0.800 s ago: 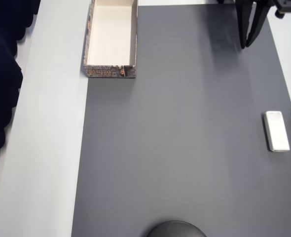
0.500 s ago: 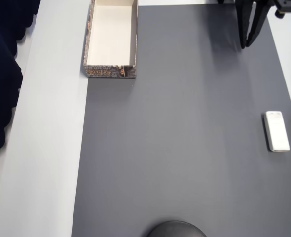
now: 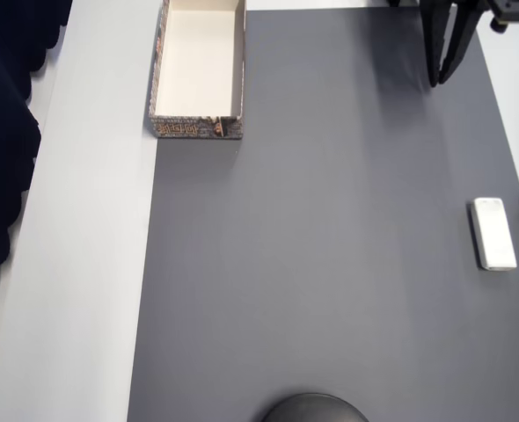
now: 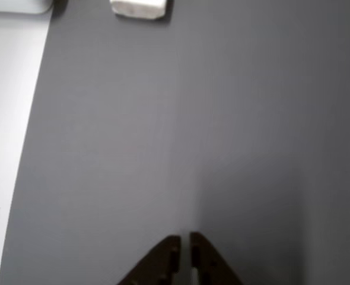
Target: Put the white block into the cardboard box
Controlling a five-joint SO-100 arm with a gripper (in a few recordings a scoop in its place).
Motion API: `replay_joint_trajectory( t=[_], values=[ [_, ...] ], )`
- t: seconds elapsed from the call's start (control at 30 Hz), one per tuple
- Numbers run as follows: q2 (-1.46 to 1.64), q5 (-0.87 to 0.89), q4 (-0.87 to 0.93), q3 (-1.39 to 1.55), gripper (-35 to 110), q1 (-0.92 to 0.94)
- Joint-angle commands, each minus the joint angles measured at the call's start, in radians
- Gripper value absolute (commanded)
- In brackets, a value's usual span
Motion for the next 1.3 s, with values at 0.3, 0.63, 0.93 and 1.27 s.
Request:
replay_joint_trajectory(
  t=[0.3,0.63,0.93,1.27],
  values=[
    [0.034,-0.003,0.002,0.018,-2,0.014],
    [0.034,-0.003,0.002,0.018,-2,0.009],
    [0.031,-0.003,-0.003,0.018,-2,-0.003],
    [-0.164,-0.094,-0.041,-0.124,-2,-0.04]
  ],
)
